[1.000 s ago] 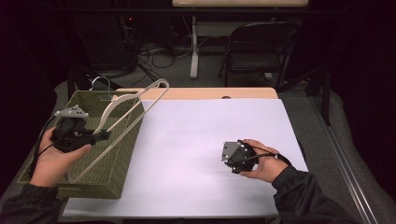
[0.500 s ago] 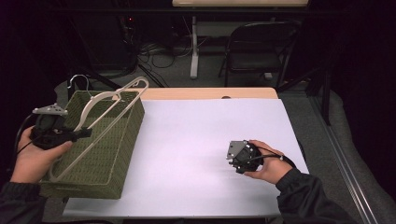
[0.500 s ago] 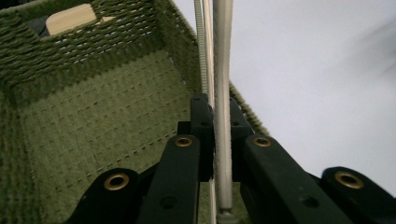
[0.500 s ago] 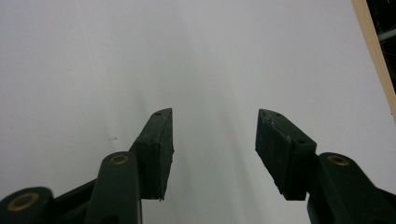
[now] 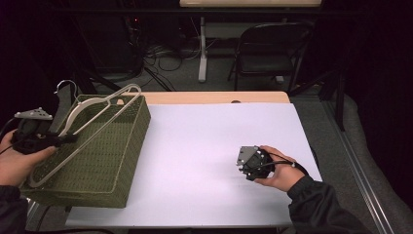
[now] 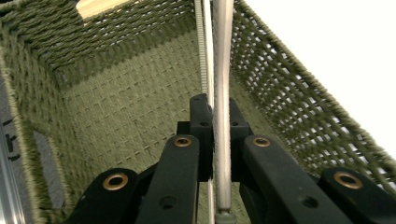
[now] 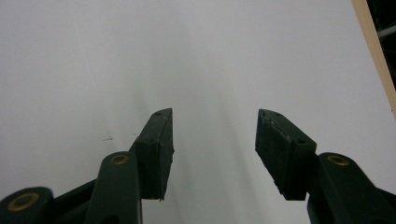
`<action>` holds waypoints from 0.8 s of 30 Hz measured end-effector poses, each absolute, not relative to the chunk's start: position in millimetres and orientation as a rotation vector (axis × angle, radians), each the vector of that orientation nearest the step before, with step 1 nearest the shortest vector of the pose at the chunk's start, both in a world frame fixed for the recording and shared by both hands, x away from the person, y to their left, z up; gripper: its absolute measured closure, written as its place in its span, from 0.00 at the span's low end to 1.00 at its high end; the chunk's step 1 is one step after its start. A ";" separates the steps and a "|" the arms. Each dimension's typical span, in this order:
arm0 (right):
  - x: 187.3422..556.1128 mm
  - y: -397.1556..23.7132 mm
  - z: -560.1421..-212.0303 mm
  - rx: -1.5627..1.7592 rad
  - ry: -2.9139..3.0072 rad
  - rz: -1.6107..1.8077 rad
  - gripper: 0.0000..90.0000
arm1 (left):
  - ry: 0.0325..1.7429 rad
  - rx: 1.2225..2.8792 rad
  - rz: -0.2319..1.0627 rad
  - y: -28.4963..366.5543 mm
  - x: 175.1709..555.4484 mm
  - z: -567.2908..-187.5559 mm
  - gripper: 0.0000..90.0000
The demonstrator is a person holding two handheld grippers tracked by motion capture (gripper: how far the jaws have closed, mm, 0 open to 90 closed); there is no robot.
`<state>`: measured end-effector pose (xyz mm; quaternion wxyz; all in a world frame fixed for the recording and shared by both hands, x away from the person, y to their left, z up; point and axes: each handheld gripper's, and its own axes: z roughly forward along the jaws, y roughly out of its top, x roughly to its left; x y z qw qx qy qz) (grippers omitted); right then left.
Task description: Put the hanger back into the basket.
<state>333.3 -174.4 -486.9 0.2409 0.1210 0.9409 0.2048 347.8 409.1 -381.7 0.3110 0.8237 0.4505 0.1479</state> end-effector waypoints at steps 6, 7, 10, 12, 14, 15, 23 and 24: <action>334.2 -174.8 -487.2 0.329 2.574 0.559 0.52 | 1.197 2.204 0.373 418.5 354.8 -389.2 0.97; 334.4 -175.0 -487.2 0.331 2.575 0.557 0.52 | 1.205 2.193 0.365 420.0 355.6 -391.2 0.97; 334.8 -175.0 -487.4 0.332 2.574 0.554 0.52 | 1.193 2.185 0.356 422.4 355.6 -395.1 0.97; 334.4 -174.7 -487.7 0.337 2.576 0.554 0.52 | 1.193 2.188 0.357 423.9 355.2 -396.9 0.97; 334.5 -174.6 -487.7 0.334 2.576 0.555 0.52 | 1.182 2.194 0.355 426.0 354.5 -397.1 0.97; 334.5 -174.6 -487.7 0.335 2.576 0.556 0.52 | 1.182 2.199 0.355 427.1 353.9 -397.6 0.97; 335.5 -173.9 -489.1 0.340 2.577 0.547 0.52 | 1.175 2.227 0.340 430.5 354.1 -407.2 0.97; 335.6 -173.6 -489.2 0.342 2.578 0.550 0.52 | 1.168 2.231 0.335 430.1 355.1 -409.2 0.97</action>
